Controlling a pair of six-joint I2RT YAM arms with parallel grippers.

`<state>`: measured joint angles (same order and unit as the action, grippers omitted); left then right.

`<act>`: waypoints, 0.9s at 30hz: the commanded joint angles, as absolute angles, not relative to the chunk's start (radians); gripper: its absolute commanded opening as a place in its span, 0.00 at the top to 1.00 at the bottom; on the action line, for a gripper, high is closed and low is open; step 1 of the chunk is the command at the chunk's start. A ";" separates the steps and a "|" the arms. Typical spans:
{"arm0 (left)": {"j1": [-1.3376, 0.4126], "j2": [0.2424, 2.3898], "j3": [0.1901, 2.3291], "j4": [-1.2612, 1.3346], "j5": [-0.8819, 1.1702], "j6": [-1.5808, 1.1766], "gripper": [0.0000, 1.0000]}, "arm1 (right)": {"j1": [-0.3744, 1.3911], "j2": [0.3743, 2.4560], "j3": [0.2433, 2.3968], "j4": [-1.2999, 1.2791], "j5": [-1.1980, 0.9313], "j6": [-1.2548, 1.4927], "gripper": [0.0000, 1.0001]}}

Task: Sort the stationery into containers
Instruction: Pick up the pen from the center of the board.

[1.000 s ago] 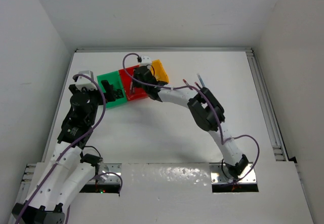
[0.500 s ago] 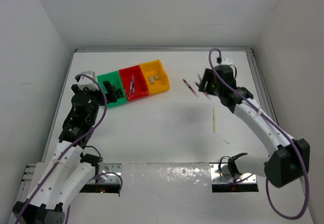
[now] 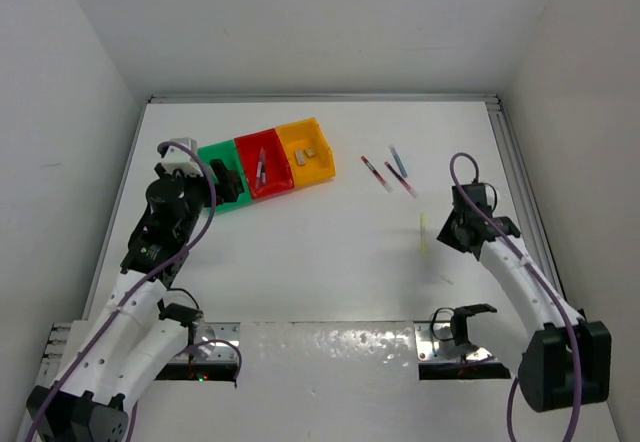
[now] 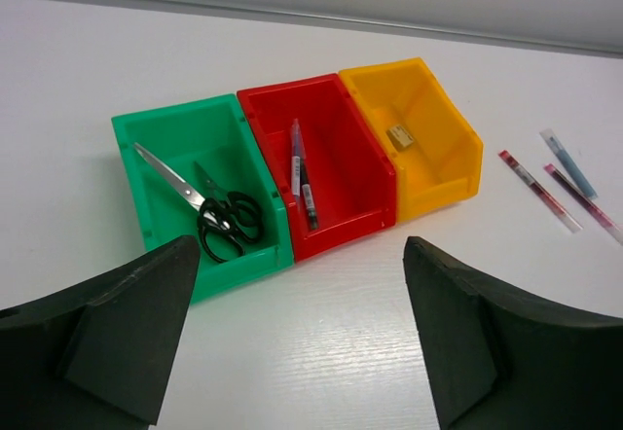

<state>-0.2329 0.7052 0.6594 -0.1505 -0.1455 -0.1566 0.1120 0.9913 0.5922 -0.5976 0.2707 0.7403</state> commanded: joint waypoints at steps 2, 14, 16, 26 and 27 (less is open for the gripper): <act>-0.213 0.707 0.672 -0.120 -0.103 -0.167 0.20 | 0.132 1.153 0.589 -0.509 0.170 0.601 0.67; -0.186 0.712 0.696 -0.161 -0.081 -0.167 0.26 | 0.212 1.397 0.661 -0.442 0.158 0.500 0.67; -0.184 0.715 0.699 -0.158 -0.080 -0.166 0.26 | 0.215 1.425 0.657 -0.427 0.161 0.503 0.69; -0.178 0.716 0.703 -0.153 -0.071 -0.163 0.26 | 0.227 1.483 0.643 -0.391 0.176 0.463 1.00; -0.176 0.716 0.703 -0.153 -0.066 -0.163 0.26 | 0.238 1.477 0.646 -0.394 0.192 0.456 1.00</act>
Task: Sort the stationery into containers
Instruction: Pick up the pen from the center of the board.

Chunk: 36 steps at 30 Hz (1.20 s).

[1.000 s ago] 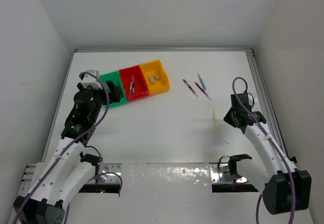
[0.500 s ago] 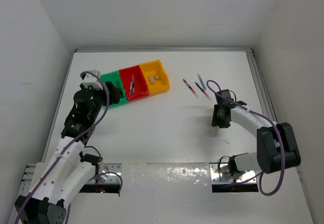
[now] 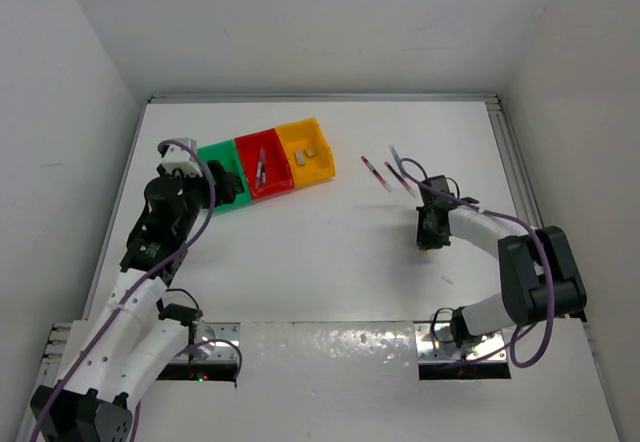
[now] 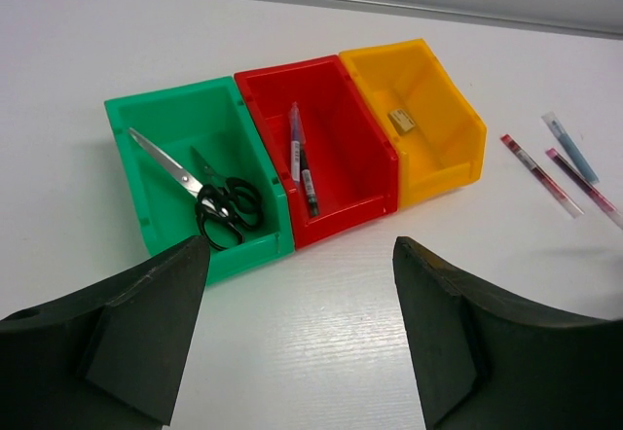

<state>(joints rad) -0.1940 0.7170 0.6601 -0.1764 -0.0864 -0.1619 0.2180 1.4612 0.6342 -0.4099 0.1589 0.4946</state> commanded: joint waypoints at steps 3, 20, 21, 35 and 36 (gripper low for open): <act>-0.175 0.722 0.703 -0.135 0.030 -0.155 0.26 | 0.290 1.407 0.650 -0.387 0.228 0.436 1.00; -0.195 0.842 0.604 0.339 0.623 -0.459 0.39 | 0.870 1.365 0.721 0.642 0.160 0.416 1.00; -0.199 0.842 0.606 0.337 0.621 -0.445 0.39 | 0.886 1.382 0.750 0.672 0.152 0.416 1.00; -0.210 0.838 0.595 0.279 0.537 -0.440 0.51 | 0.968 1.520 0.868 0.793 0.023 0.443 1.00; -0.210 0.842 0.597 0.287 0.535 -0.443 0.52 | 0.969 1.522 0.874 0.790 0.020 0.449 1.00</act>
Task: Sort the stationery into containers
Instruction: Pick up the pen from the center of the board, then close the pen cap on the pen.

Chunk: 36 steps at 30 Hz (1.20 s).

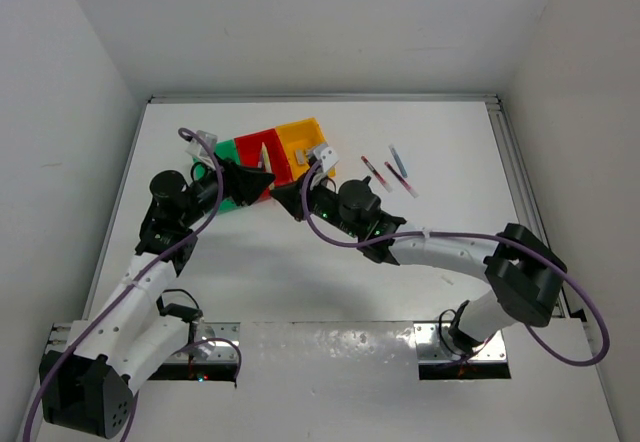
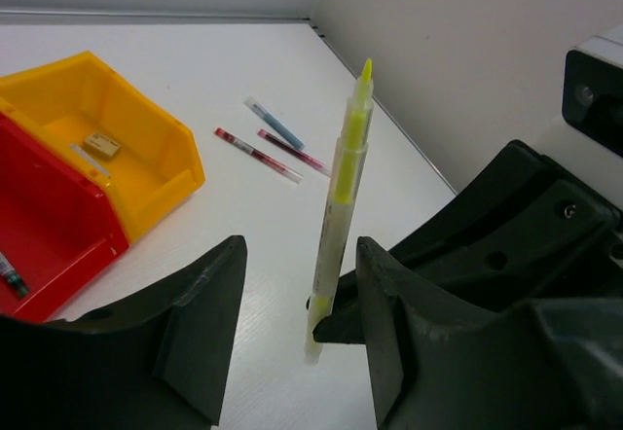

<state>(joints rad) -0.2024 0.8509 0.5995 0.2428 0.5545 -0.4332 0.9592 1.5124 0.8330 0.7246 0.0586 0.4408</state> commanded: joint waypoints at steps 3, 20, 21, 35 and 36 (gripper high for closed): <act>-0.210 0.845 0.595 0.291 0.535 -0.446 0.61 | 0.971 1.529 0.885 0.785 0.005 0.453 1.00; -0.209 0.833 0.612 0.218 0.505 -0.407 1.00 | 0.965 1.578 0.956 0.781 -0.020 0.508 0.95; -0.210 0.830 0.620 0.209 0.497 -0.397 1.00 | 0.960 1.580 0.963 0.758 -0.024 0.518 0.87; -0.170 0.784 0.663 0.003 0.135 -0.066 1.00 | 0.652 1.192 0.913 -0.933 0.656 1.592 0.39; -0.170 0.781 0.661 0.003 0.135 -0.061 1.00 | 0.609 1.111 0.853 -0.993 0.684 1.670 0.38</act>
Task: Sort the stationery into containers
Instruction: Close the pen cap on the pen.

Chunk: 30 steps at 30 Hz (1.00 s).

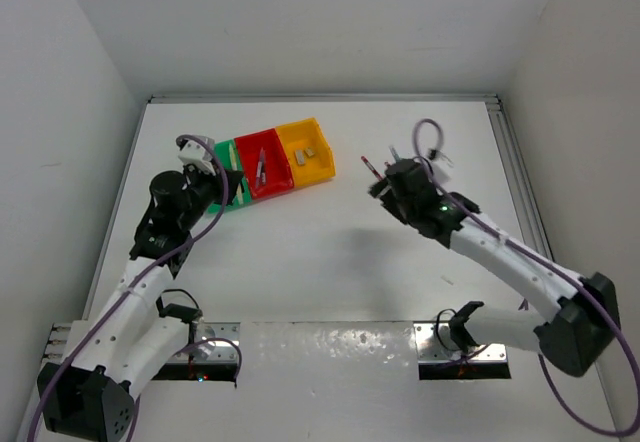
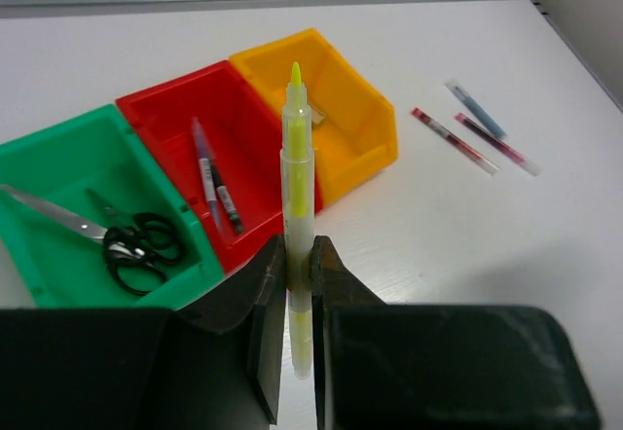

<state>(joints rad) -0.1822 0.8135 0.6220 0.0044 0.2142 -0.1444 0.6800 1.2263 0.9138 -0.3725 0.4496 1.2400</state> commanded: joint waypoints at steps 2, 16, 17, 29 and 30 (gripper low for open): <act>-0.172 0.773 0.654 0.003 0.144 -0.067 1.00 | 0.563 1.018 0.781 -1.087 0.683 1.863 0.37; -0.173 0.755 0.630 0.009 0.172 -0.084 1.00 | 0.387 0.872 0.696 -1.174 0.827 1.972 0.01; -0.173 0.755 0.632 0.008 0.172 -0.086 1.00 | 0.373 0.946 0.728 -1.164 0.830 1.924 0.01; -0.173 0.733 0.649 -0.058 0.158 -0.084 1.00 | -0.093 1.108 0.687 -0.809 0.218 1.751 0.37; -0.173 0.732 0.649 -0.061 0.155 -0.084 1.00 | -0.109 1.039 0.639 -0.766 0.159 1.803 0.42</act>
<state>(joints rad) -0.1814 0.7544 0.6209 -0.0563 0.1673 -0.0906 -0.0452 1.1530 0.7700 -0.8883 0.4301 1.7039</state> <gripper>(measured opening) 0.097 0.612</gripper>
